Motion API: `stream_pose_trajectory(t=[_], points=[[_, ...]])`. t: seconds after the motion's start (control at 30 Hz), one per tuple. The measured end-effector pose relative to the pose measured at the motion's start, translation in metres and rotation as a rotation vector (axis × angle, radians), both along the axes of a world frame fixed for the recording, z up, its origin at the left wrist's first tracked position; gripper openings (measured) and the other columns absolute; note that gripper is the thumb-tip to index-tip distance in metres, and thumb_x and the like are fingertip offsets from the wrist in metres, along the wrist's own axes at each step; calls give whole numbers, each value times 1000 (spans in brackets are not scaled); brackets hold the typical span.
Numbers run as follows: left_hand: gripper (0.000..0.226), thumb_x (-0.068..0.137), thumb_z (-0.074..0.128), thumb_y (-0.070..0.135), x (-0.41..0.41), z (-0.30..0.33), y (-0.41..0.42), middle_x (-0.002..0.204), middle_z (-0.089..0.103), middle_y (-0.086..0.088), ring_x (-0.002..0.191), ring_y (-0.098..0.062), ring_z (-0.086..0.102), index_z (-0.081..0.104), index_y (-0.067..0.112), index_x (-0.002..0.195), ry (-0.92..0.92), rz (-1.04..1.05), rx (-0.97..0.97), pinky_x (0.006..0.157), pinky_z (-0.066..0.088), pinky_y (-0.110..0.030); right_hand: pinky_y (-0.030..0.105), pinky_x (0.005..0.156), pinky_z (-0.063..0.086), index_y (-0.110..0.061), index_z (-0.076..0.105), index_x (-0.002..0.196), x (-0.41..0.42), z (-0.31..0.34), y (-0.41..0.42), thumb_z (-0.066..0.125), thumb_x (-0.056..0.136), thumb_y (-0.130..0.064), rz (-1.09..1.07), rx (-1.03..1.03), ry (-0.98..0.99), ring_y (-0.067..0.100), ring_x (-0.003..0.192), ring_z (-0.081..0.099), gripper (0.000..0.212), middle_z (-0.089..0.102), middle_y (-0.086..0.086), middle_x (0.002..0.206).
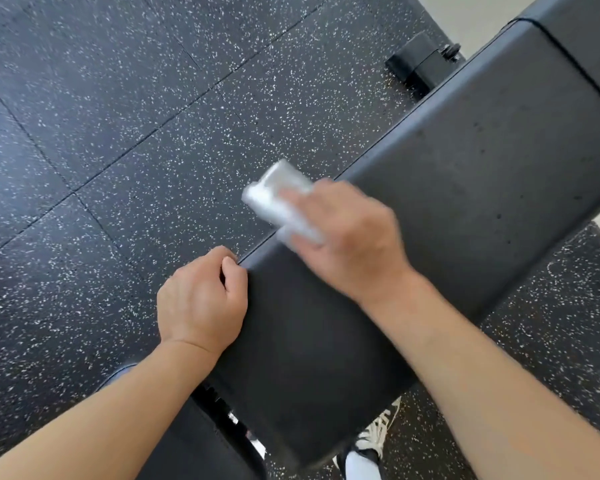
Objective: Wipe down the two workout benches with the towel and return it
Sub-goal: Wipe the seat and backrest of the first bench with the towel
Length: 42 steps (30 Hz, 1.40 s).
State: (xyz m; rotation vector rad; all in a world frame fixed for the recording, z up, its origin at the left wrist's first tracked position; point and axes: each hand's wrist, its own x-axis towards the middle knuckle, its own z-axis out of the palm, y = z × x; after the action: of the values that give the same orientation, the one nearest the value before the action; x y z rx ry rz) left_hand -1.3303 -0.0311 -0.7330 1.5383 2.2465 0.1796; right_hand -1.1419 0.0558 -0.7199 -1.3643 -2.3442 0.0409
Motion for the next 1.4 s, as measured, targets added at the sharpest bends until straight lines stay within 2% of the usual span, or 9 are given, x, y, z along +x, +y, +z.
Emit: stream_pose_trajectory(t=[0.17, 0.43, 0.5, 0.6, 0.77, 0.87, 1.03, 1.17, 1.4], points=[[34, 89, 31, 37, 0, 1, 1, 55, 45, 6, 60, -32, 42, 58, 19, 79, -12, 3, -1, 59, 30, -37, 46, 66, 50, -18, 68, 106, 85, 0, 47, 57, 90, -43, -634, -200, 64, 34, 81, 54, 32, 54, 6, 88], [31, 89, 27, 36, 0, 1, 1, 54, 40, 9, 51, -22, 33, 43, 25, 66, -38, 8, -7, 56, 24, -37, 39, 54, 44, -18, 76, 105, -53, -2, -40, 66, 83, -31, -69, -218, 126, 26, 71, 54, 27, 59, 2, 82], [30, 90, 26, 36, 0, 2, 0, 55, 39, 11, 51, -15, 31, 35, 31, 62, -59, 25, -2, 57, 24, -37, 38, 53, 45, -16, 76, 104, -54, 0, -37, 69, 84, -28, 6, -208, 130, 24, 70, 55, 25, 59, 2, 81], [34, 90, 25, 38, 0, -1, 0, 56, 45, 5, 56, -29, 41, 46, 23, 67, -49, 29, 4, 60, 30, -38, 37, 56, 49, -16, 76, 114, -12, 3, -22, 77, 87, -35, 194, -154, 24, 25, 72, 58, 34, 62, 3, 85], [37, 90, 24, 38, -1, -1, -1, 57, 48, 4, 62, -34, 46, 52, 20, 75, -19, 10, -6, 62, 33, -39, 42, 65, 50, -27, 64, 133, 111, 8, 19, 58, 94, -48, -316, -162, -93, 31, 85, 60, 45, 58, 3, 90], [35, 91, 26, 37, 1, 2, 0, 59, 48, 4, 63, -34, 46, 49, 20, 72, -30, 24, -33, 63, 33, -38, 42, 63, 45, -26, 62, 118, 112, 15, -3, 53, 91, -46, -525, -283, 1, 33, 83, 58, 34, 56, 2, 89], [33, 93, 31, 33, 0, 8, 0, 63, 55, -1, 65, -30, 51, 54, 18, 74, -79, 56, -70, 59, 34, -38, 38, 51, 46, -20, 64, 111, -19, 21, -116, 81, 75, -43, -119, -376, 38, 26, 66, 56, 46, 58, -2, 84], [36, 93, 30, 34, 0, 11, 5, 72, 61, -5, 71, -31, 55, 56, 14, 80, -167, 15, -138, 60, 40, -40, 37, 50, 49, -12, 72, 99, -17, 18, -129, 88, 72, -38, 83, -393, 96, 24, 66, 57, 40, 64, 1, 82], [33, 104, 39, 40, 16, 21, 17, 101, 59, 6, 92, -20, 49, 56, 25, 128, -221, -175, -75, 80, 37, -36, 42, 70, 53, -22, 60, 124, 138, 10, -16, 53, 91, -49, -427, -200, -67, 33, 91, 64, 44, 65, 3, 98]])
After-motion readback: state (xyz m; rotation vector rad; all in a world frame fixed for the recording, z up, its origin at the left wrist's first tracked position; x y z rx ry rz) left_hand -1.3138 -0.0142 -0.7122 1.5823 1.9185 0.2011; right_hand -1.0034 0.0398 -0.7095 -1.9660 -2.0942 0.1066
